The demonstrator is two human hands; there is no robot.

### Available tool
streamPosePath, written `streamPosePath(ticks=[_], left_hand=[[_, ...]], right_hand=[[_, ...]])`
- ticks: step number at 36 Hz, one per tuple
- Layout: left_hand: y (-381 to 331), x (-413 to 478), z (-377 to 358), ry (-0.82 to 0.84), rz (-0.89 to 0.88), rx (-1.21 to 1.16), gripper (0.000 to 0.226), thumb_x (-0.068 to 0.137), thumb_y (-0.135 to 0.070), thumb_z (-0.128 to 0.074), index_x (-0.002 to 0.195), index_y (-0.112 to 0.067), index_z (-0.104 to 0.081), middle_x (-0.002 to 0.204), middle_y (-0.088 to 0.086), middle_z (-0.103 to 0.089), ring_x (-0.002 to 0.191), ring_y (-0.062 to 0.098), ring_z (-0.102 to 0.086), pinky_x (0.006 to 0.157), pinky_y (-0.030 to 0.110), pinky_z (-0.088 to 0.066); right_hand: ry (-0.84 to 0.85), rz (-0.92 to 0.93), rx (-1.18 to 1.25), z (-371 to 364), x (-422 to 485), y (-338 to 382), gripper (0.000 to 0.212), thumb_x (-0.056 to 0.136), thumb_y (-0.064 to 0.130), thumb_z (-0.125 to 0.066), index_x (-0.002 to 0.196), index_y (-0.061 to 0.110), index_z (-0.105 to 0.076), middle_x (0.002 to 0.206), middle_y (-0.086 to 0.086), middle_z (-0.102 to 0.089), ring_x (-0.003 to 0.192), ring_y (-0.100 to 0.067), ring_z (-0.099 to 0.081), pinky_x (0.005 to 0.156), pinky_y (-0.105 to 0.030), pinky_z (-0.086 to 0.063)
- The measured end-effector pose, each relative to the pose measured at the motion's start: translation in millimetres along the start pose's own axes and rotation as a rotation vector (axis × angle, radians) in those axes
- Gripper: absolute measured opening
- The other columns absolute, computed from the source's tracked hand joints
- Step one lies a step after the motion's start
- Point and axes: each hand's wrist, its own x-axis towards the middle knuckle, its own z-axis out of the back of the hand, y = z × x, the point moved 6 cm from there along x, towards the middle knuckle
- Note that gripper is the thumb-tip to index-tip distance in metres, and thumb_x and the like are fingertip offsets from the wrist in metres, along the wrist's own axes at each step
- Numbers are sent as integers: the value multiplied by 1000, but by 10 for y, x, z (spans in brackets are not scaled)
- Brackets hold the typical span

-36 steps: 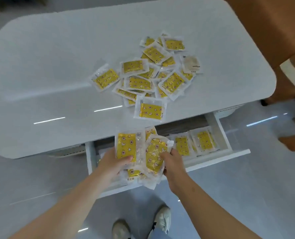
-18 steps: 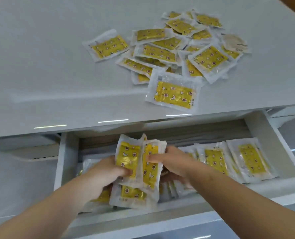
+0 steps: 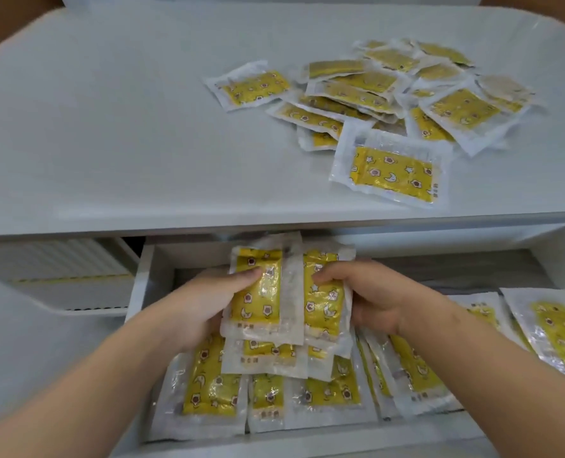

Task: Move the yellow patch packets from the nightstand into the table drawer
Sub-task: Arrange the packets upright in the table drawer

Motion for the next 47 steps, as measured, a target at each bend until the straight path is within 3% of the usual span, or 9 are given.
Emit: streamPosePath(ticks=[6, 9, 13, 19, 26, 33, 36, 41, 47], left_hand=[[-54, -89, 114, 9, -70, 50, 60, 62, -24, -77, 116, -11, -54, 101, 14, -72, 92, 33, -69, 87, 50, -52], [-127, -148, 167, -1, -136, 131, 47, 63, -20, -79, 102, -24, -53, 99, 10, -72, 91, 31, -69, 89, 50, -52], [-169, -163, 210, -13, -159, 138, 83, 60, -14, -81, 132, -22, -41, 102, 10, -71, 87, 32, -71, 81, 50, -55], [-188, -213, 263, -70, -172, 172, 81, 72, -14, -77, 139, -24, -33, 101, 6, -68, 81, 25, -70, 69, 37, -59], [-111, -250, 347, -80, -162, 313, 40, 77, -14, -73, 114, -18, -57, 96, 6, -73, 82, 25, -71, 77, 38, -57], [2, -206, 315, -49, -101, 470, 17, 78, -17, -74, 93, -16, -65, 82, -1, -75, 70, 13, -72, 62, 24, -57], [6, -204, 345, -106, -104, 584, 30, 73, -23, -78, 95, -13, -60, 85, -4, -71, 72, 9, -69, 59, 19, -53], [10, -239, 394, -237, -91, 1074, 81, 63, -50, -79, 125, -20, -37, 107, -5, -58, 94, 15, -59, 82, 29, -51], [36, -253, 318, -213, -63, 1371, 103, 63, -53, -77, 144, -27, -18, 135, 2, -46, 121, 24, -49, 97, 38, -45]], right_hand=[[18, -13, -56, -33, -35, -32, 21, 86, 4, -57, 106, 2, -63, 96, -16, -68, 84, -28, -64, 85, -40, -52], [31, -15, -70, -25, -60, -29, 20, 86, 6, -57, 105, 3, -63, 95, -15, -70, 83, -26, -66, 82, -38, -53], [41, -6, -81, -41, -75, 10, 15, 86, 6, -57, 100, 5, -63, 87, -11, -70, 75, -23, -66, 74, -34, -54], [12, 55, -171, 46, -102, 114, 8, 86, 6, -59, 91, 9, -64, 77, -8, -70, 66, -20, -66, 65, -29, -56], [-59, 96, -294, 278, -132, 191, 9, 85, 9, -61, 94, 10, -65, 81, -10, -71, 74, -25, -66, 73, -35, -54], [-27, 34, -411, 265, -161, 146, 9, 85, 9, -61, 94, 9, -63, 80, -12, -70, 71, -25, -66, 81, -40, -53], [-31, 21, -442, 278, -174, 143, 6, 85, 9, -61, 91, 10, -63, 74, -8, -71, 65, -21, -67, 71, -33, -54], [-35, -8, -508, 277, -185, 121, 3, 86, 11, -61, 87, 10, -63, 69, -4, -71, 60, -16, -67, 62, -26, -54], [-52, 5, -551, 300, -200, 146, 8, 86, 12, -61, 92, 8, -63, 76, -7, -72, 67, -20, -67, 68, -30, -55]])
